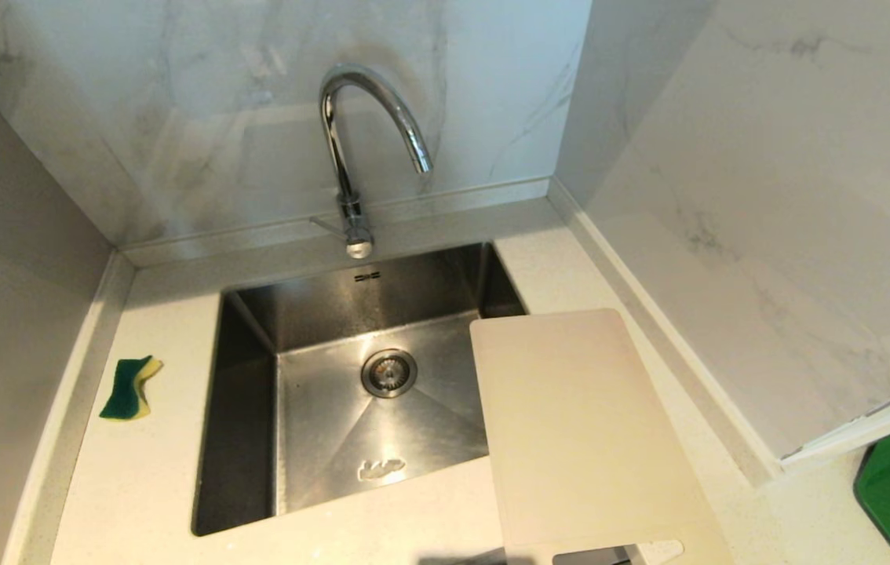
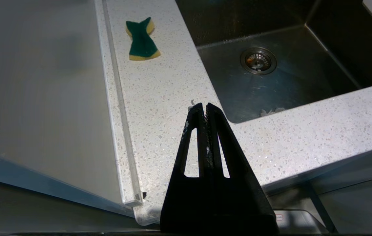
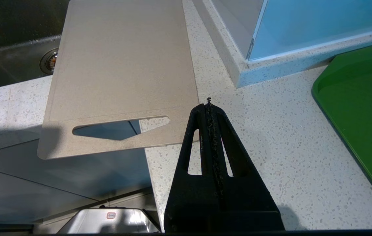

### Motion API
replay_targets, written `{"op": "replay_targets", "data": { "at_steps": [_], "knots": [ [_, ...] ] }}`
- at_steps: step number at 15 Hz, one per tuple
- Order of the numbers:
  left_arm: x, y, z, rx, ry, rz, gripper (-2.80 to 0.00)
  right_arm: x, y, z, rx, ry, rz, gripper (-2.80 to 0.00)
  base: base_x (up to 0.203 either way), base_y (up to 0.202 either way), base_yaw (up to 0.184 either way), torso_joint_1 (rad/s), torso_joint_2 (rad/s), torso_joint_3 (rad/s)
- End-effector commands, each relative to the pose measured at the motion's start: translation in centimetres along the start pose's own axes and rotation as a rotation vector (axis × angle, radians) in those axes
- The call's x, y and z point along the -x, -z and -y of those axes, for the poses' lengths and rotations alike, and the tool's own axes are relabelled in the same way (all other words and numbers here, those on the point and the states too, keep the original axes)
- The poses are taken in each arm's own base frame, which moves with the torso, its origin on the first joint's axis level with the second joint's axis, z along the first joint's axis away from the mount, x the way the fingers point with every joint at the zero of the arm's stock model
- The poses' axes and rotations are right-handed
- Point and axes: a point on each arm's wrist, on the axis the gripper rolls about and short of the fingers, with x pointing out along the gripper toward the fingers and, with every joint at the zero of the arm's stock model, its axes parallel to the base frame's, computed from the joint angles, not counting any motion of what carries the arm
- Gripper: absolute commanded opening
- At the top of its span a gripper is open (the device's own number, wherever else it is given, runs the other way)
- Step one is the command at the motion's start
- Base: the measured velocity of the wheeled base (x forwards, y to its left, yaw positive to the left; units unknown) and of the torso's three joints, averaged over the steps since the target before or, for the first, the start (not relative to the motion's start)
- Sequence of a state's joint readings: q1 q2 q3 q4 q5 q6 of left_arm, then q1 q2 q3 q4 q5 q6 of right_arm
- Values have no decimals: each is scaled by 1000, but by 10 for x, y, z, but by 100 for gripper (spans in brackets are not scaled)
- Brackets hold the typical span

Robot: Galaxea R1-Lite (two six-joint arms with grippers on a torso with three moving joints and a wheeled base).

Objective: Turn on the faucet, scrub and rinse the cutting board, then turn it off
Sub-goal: Turn on the tap

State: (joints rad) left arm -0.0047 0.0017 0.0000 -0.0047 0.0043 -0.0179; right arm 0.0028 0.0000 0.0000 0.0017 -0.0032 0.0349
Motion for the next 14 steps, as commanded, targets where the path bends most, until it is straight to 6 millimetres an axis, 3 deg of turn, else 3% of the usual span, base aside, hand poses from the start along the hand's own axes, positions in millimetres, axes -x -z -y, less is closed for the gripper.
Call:
{"op": "replay_targets", "data": {
  "at_steps": [1, 14],
  "knots": [
    [0, 0, 0, 1, 0, -3, -280, 0, 0, 0, 0, 0, -1, -280, 0, 0, 0, 0, 0, 0],
    [0, 0, 0, 4, 0, -1, -280, 0, 0, 0, 0, 0, -1, -280, 0, 0, 0, 0, 0, 0]
  ]
}}
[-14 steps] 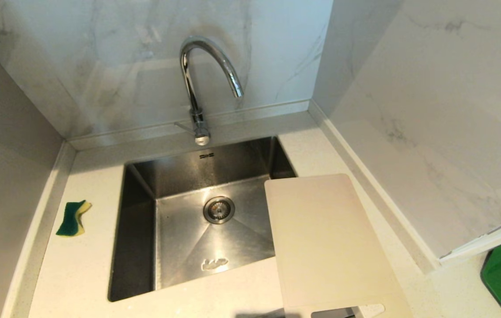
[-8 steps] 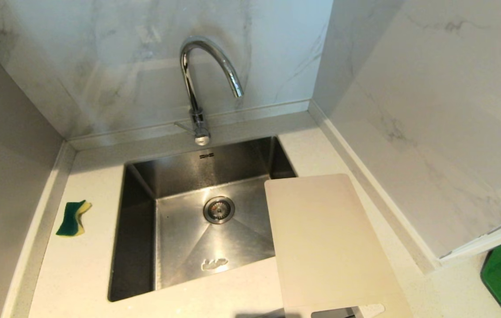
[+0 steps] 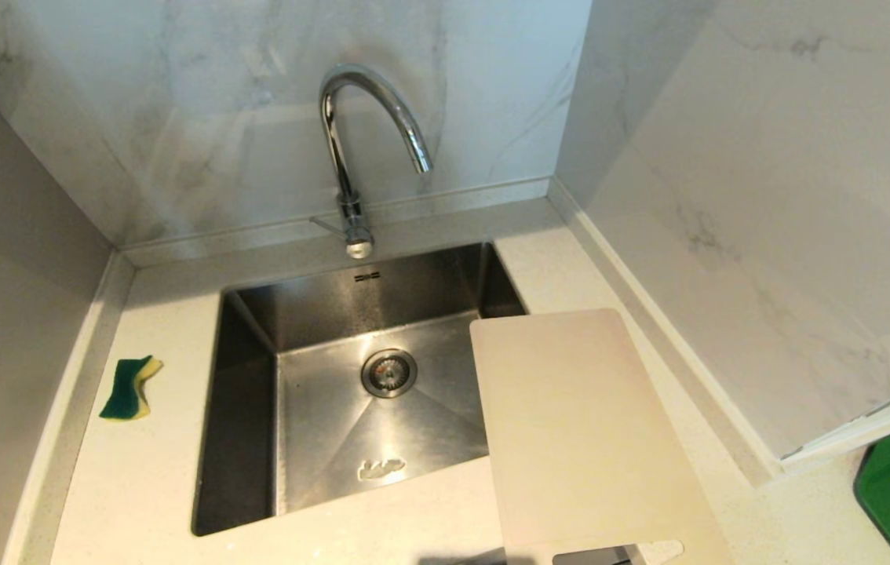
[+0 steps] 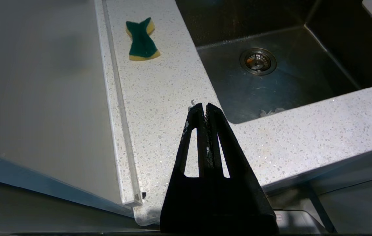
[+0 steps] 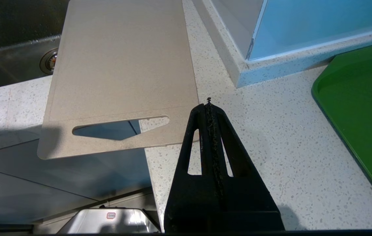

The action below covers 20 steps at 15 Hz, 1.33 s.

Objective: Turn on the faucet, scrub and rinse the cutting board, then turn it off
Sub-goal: Turn on the tap

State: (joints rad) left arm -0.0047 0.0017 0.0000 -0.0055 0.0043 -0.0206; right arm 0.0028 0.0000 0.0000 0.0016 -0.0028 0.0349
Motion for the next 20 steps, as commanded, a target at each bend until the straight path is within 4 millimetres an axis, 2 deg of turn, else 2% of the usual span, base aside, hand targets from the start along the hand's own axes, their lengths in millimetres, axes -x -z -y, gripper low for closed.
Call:
{"op": "replay_targets", "data": {
  "at_steps": [1, 16, 17, 20],
  "knots": [
    [0, 0, 0, 1, 0, -2, -280, 0, 0, 0, 0, 0, -1, -280, 0, 0, 0, 0, 0, 0],
    [0, 0, 0, -28, -1, -10, -280, 0, 0, 0, 6, -2, 2, -280, 0, 0, 0, 0, 0, 0],
    [1, -4, 0, -40, -4, -7, -280, 0, 0, 0, 6, -2, 2, -280, 0, 0, 0, 0, 0, 0],
    [3, -52, 1, -43, 5, 31, -280, 0, 0, 0, 7, -2, 2, -280, 0, 0, 0, 0, 0, 0]
  ]
}}
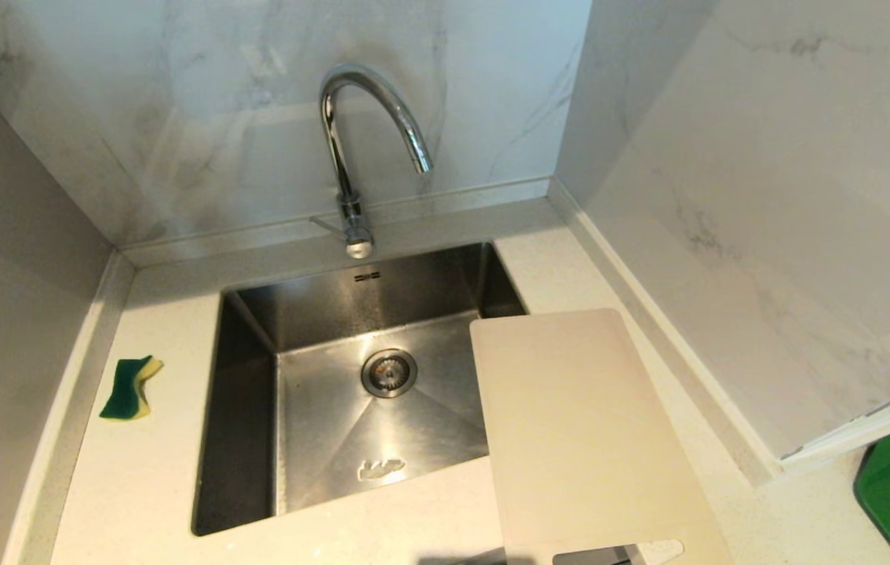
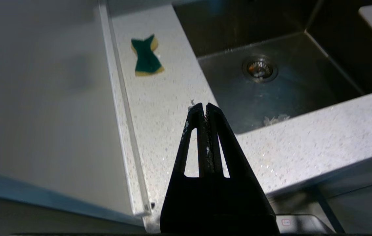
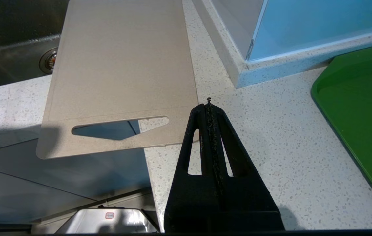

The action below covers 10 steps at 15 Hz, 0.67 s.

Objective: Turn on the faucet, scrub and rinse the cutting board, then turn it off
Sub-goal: Turn on the tap

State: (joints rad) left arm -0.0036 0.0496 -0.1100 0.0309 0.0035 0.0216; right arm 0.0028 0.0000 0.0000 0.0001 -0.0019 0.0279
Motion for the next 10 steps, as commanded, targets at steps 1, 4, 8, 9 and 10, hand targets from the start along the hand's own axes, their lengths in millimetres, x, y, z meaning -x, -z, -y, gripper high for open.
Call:
{"op": "replay_targets", "data": {
  "at_steps": [1, 4, 8, 9, 10],
  "knots": [
    [-6, -44, -1, -1, 23, -2, -280, 0, 0, 0, 0, -1, 0, -280, 0, 0, 0, 0, 0, 0],
    [-31, -97, -1, 1, 65, -39, -280, 0, 0, 0, 0, -1, 0, -280, 0, 0, 0, 0, 0, 0],
    [-82, -169, -1, -1, 84, -44, -280, 0, 0, 0, 2, -1, 0, -280, 0, 0, 0, 0, 0, 0],
    [-98, -184, -1, 0, 95, -50, -280, 0, 0, 0, 2, -1, 0, -280, 0, 0, 0, 0, 0, 0],
    [-116, -195, -1, 0, 111, -61, -280, 0, 0, 0, 2, -1, 0, -280, 0, 0, 0, 0, 0, 0]
  ]
}}
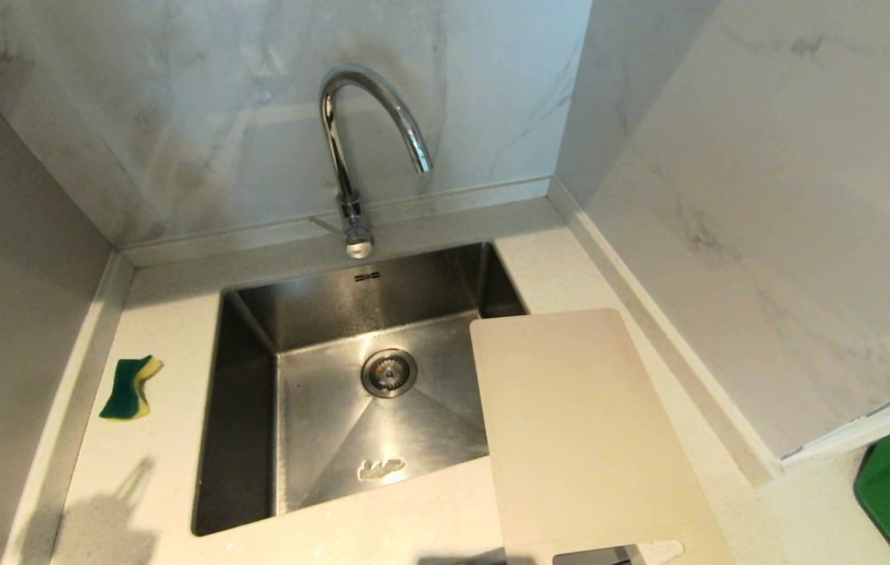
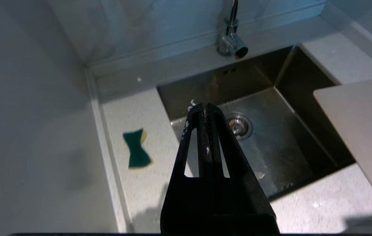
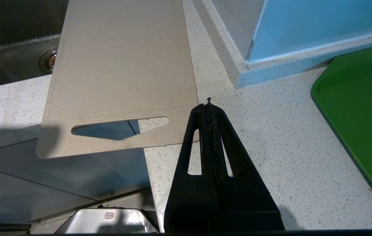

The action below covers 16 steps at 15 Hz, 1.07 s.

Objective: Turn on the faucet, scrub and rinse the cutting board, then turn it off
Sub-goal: Turn on the tap

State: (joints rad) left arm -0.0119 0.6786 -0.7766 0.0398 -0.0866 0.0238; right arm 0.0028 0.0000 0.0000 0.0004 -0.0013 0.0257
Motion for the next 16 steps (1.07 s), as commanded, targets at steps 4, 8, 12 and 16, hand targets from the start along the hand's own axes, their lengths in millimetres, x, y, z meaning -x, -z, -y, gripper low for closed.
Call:
{"op": "replay_targets", "data": {
  "at_steps": [4, 8, 12, 16],
  "knots": [
    [-130, -35, -2, 32, 98, -162, -280, 0, 0, 0, 0, 0, 0, -280, 0, 0, 0, 0, 0, 0],
    [-205, -30, 18, 170, 182, -247, -280, 0, 0, 0, -2, 0, 0, -280, 0, 0, 0, 0, 0, 0],
    [-279, -17, 41, 320, 249, -256, -280, 0, 0, 0, -2, 0, 0, -280, 0, 0, 0, 0, 0, 0],
    [-331, -5, 55, 355, 196, -248, -280, 0, 0, 0, -2, 0, 0, -280, 0, 0, 0, 0, 0, 0]
  ]
}}
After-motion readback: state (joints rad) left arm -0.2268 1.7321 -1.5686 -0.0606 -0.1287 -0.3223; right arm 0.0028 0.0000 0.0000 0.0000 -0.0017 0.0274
